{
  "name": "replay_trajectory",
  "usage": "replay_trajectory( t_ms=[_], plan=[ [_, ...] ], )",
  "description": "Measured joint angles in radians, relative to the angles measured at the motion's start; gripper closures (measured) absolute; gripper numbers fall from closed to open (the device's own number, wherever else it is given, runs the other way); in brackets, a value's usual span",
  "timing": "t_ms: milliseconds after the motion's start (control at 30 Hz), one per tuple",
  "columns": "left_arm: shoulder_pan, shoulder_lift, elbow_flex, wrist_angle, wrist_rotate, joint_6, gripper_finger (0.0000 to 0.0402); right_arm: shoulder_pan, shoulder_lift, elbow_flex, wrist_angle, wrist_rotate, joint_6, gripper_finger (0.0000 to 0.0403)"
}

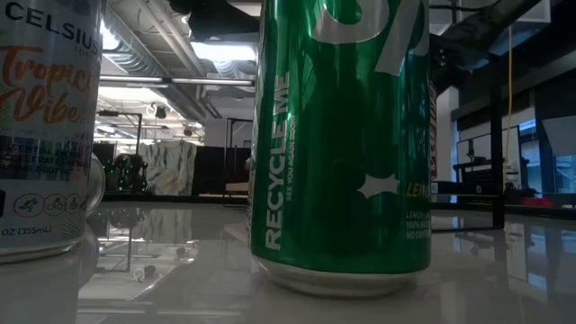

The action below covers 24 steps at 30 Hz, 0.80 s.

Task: Place canned beverage on shelf
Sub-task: Put the red and black soda can on the shelf aligned with the other red and black soda can

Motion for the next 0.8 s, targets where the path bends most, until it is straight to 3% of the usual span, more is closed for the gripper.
replay_trajectory(
  t_ms=[167, 333, 800],
  plan=[
    [0.0, 0.0, 0.0, 0.0, 0.0, -0.001, 0.009, 0.052, 0.012, -0.043, 0.099, 0.077, 0.017, 0.004],
    [0.0, 0.0, 0.0, 0.001, 0.0, -0.001, 0.009, 0.066, 0.02, -0.048, 0.175, 0.089, 0.017, 0.004],
    [0.0, 0.0, 0.0, 0.001, 0.0, -0.002, 0.009, 0.066, 0.022, -0.049, 0.173, -0.028, 0.016, 0.004]
  ],
)
